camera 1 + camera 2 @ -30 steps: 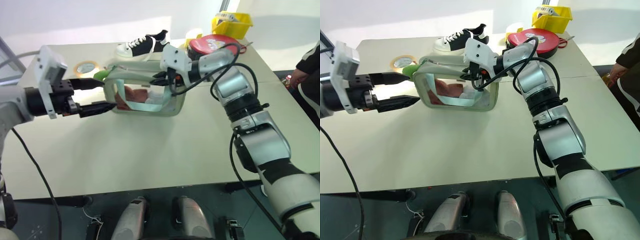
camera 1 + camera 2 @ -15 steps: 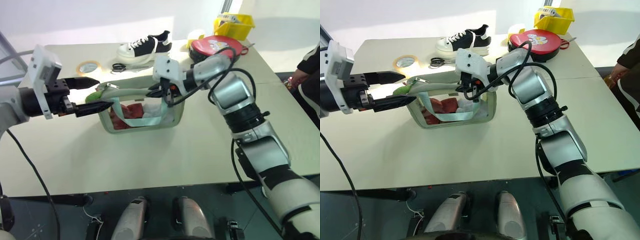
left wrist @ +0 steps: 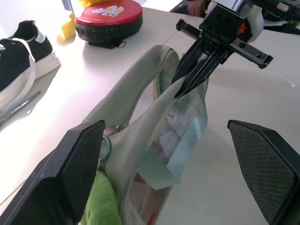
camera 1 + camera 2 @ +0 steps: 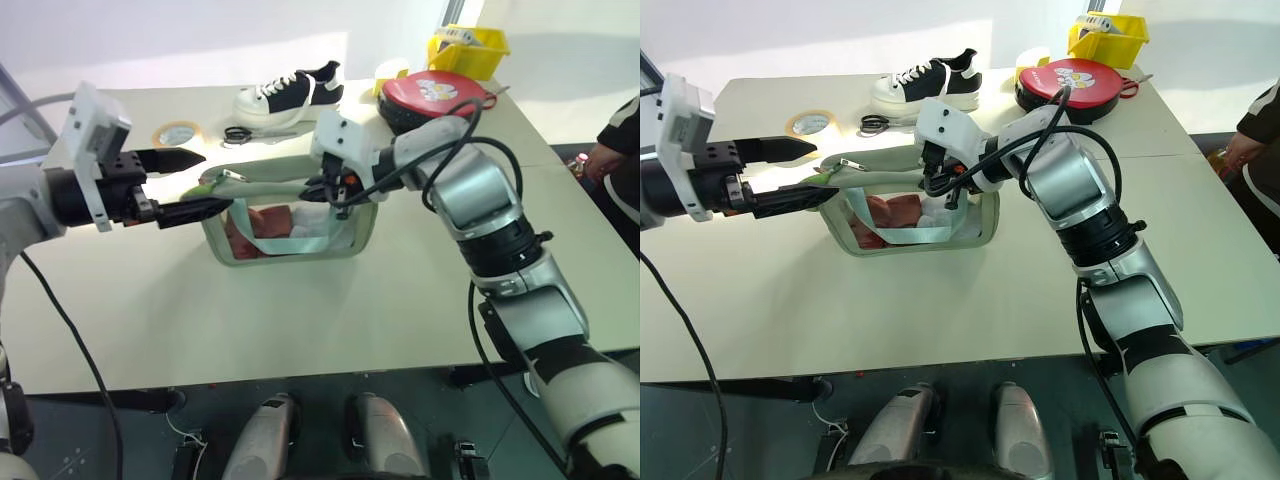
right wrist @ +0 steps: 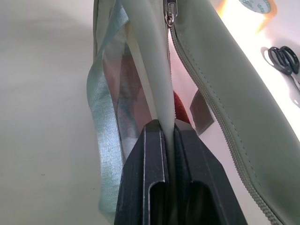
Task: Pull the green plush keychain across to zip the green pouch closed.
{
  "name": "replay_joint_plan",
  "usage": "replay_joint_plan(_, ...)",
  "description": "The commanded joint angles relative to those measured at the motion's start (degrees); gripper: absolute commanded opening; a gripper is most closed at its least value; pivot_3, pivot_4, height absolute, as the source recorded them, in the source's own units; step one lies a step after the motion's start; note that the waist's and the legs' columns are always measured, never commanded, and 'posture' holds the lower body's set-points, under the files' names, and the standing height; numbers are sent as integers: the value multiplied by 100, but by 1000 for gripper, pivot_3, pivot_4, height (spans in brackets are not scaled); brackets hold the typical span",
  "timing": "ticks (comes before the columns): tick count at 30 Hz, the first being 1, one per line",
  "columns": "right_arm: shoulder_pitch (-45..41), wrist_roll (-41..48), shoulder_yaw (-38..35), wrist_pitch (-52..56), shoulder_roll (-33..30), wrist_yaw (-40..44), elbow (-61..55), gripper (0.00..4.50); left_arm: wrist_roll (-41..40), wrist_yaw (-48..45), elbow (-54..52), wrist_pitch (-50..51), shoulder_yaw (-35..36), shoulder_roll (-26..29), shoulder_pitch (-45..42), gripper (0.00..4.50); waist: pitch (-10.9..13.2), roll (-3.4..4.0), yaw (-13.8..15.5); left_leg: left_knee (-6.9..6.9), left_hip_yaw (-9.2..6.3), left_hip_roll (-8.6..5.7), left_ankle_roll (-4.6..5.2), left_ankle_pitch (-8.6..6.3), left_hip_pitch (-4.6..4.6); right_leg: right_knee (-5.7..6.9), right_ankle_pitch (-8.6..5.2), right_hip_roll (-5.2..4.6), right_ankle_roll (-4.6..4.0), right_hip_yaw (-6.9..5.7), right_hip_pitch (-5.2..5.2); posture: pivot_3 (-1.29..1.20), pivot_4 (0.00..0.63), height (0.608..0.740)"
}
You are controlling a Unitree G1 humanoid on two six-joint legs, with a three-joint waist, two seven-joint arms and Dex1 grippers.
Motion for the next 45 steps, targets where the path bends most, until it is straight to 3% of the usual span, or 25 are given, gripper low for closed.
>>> replay_joint_plan(1, 64, 119, -31, -72, 61, -139, -128, 78, -23, 46, -98, -27, 35, 33, -225, 4500, 0, 0, -6, 0, 0, 0, 0, 0, 0, 0, 0, 0, 0, 0, 0, 0, 150, 740)
replay_joint_plan(2, 63, 148, -54, -112, 93, -172, -89, 78, -29, 48, -87, -17, 26, 45, -251, 4500, 0, 0, -7, 0, 0, 0, 0, 0, 0, 0, 0, 0, -1, 0, 0, 0, 150, 740)
replay_joint_plan(3, 34, 165, -98, -157, 132, -236, -10, 766, -34, 46, -76, -4, 24, 65, -276, 4500, 0, 0, -16, 0, 0, 0, 0, 0, 0, 1, 0, 0, -1, 0, -1, 0, 150, 740)
replay_joint_plan(5, -55, 236, -212, -271, 153, -285, 102, 1499, -48, 37, -60, 33, 47, 110, -305, 4500, 0, 0, -32, -1, 0, 1, 1, 1, 1, 1, 0, 1, 0, 0, -1, 0, 150, 740)
replay_joint_plan(6, -103, 301, -277, -306, 128, -252, 113, 2101, -49, 29, -52, 48, 67, 136, -302, 4500, 0, 0, -32, -2, 0, 1, 4, 2, 1, 1, 0, 1, 0, 0, -2, 0, 150, 740)
replay_joint_plan(10, -282, 557, -504, -547, -356, 185, 100, 4226, 226, -147, 288, -125, 201, 441, -215, 4500, 2, 2, -21, -2, 1, 1, 5, 3, 0, -1, 0, 1, 1, 0, -2, 0, 150, 740)
replay_joint_plan(11, -302, 629, -537, -595, -509, 332, 75, 4415, 240, -159, 398, -127, 254, 485, -223, 4500, 2, 3, -7, -2, 1, 1, 5, 3, -1, -2, 0, 1, 1, 0, -3, 0, 150, 740)
replay_joint_plan(17, -173, 954, -726, -878, -1468, 1075, -80, 4415, 451, -412, 658, -340, 592, 757, 408, 4500, 2, 2, -5, -4, 1, 1, 7, -5, 0, -19, -8, -2, -12, -3, 5, 0, 150, 740)
replay_joint_plan(23, 394, 915, -627, -1071, -1609, 965, -314, 4415, 559, -523, 795, -480, 746, 765, 754, 4500, 2, 2, -14, -12, 2, 6, 6, -5, -1, -29, -10, -2, -15, -3, 5, 0, 150, 740)
replay_joint_plan(26, 457, 938, -604, -1026, -1474, 843, -279, 3625, 588, -529, 884, -518, 722, 735, 750, 4500, 4, 5, -15, -11, 3, 6, 7, -5, -7, -32, -9, -2, -16, -2, 0, 0, 150, 740)
replay_joint_plan(33, 438, 937, -538, -997, -1373, 749, -249, 183, 724, -575, 786, -686, 465, 504, 987, 4500, 3, 5, -15, -17, 3, 6, 8, -6, -7, -45, -9, -2, -15, -2, 5, 0, 150, 740)
replay_joint_plan(45, 452, 912, -505, -903, -1366, 726, -401, 43, 1152, -424, 1096, -1089, 94, 85, 905, 4500, 3, 5, -4, -20, 3, 7, 8, -6, -6, -47, -8, -2, -15, -3, 4, 0, 150, 740)
